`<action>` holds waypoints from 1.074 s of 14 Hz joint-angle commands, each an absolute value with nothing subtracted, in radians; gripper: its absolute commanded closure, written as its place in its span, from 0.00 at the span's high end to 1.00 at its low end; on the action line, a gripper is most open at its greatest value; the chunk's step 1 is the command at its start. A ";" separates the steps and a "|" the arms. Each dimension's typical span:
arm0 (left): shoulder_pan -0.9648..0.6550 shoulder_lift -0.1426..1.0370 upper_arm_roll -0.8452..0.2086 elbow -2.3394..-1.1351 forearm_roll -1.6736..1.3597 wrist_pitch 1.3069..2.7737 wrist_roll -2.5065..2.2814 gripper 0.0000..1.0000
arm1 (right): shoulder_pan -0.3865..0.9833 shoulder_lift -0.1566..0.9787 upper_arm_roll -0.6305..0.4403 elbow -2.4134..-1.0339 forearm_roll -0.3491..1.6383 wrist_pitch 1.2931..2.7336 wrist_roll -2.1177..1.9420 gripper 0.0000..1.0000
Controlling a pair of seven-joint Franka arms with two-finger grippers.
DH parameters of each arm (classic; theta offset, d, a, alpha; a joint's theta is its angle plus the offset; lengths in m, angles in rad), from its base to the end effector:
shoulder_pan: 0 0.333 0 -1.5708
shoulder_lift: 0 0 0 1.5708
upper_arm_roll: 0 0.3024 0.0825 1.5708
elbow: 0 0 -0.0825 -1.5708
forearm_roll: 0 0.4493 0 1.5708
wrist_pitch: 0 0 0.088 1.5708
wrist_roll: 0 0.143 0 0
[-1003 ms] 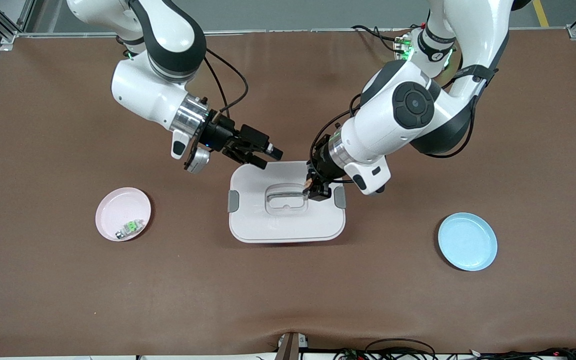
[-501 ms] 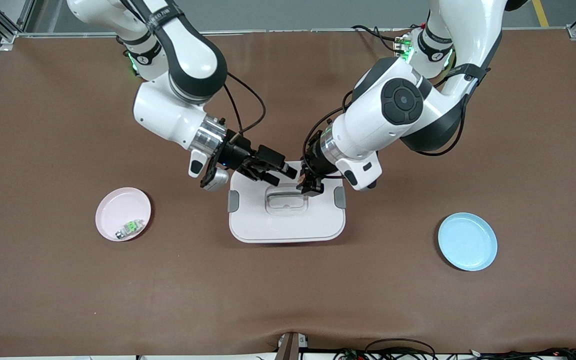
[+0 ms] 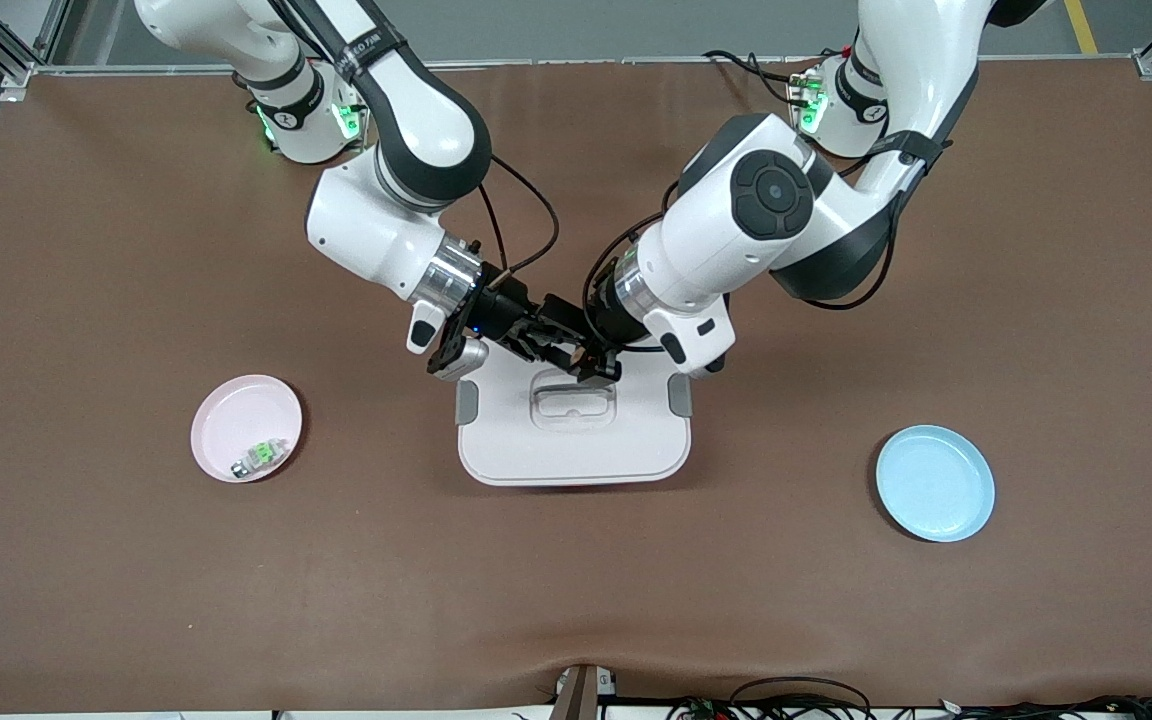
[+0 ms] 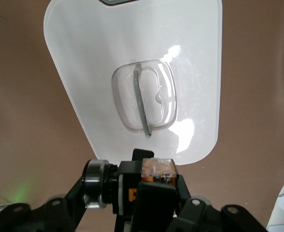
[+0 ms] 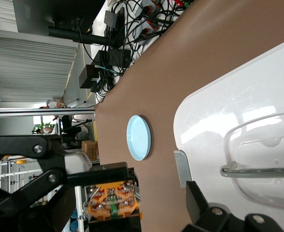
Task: Transfer orange switch to right arm and place
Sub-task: 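Close the right gripper on the orange switch, then open the left gripper and withdraw while the right gripper carries the switch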
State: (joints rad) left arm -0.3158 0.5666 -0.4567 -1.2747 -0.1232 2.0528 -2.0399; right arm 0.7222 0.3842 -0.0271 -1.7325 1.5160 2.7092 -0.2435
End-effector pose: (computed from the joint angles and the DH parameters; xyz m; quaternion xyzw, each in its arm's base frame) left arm 0.6141 -0.5127 0.4209 0.7450 0.6312 -0.1475 0.1574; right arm 0.5953 0.4724 0.3343 -0.8531 0.1404 -0.1070 0.4909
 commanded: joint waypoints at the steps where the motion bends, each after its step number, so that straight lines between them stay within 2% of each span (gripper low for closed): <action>1: -0.322 0.568 -0.457 -1.266 -0.135 2.062 -2.049 0.00 | 0.749 0.396 -0.040 -1.706 1.559 2.718 -0.262 1.00; 6: -0.318 0.561 -0.456 -1.266 -0.133 2.060 -2.049 0.00 | 0.752 0.396 -0.040 -1.704 1.552 2.718 -0.265 1.00; 8: -0.314 0.563 -0.456 -1.266 -0.133 2.060 -2.049 0.00 | 0.756 0.396 -0.041 -1.706 1.543 2.729 -0.284 0.69; 9: -0.314 0.563 -0.456 -1.266 -0.133 2.060 -2.049 0.00 | 0.758 0.396 -0.040 -1.706 1.543 2.756 -0.310 0.49; 10: -0.314 0.563 -0.456 -1.266 -0.133 2.060 -2.049 0.00 | 0.761 0.396 -0.040 -1.706 1.546 2.772 -0.324 0.18; 11: -0.314 0.563 -0.456 -1.266 -0.133 2.060 -2.049 0.00 | 0.764 0.396 -0.040 -1.704 1.557 2.772 -0.313 0.00; 15: -0.319 0.563 -0.456 -1.267 -0.132 2.060 -2.051 0.00 | 0.764 0.397 -0.040 -1.706 1.557 2.770 -0.308 0.00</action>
State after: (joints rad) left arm -0.3111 0.5688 -0.4523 -1.2730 -0.1232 2.0538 -2.0398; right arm 0.7446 0.3843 -0.0281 -1.7180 1.5299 2.7577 -0.2974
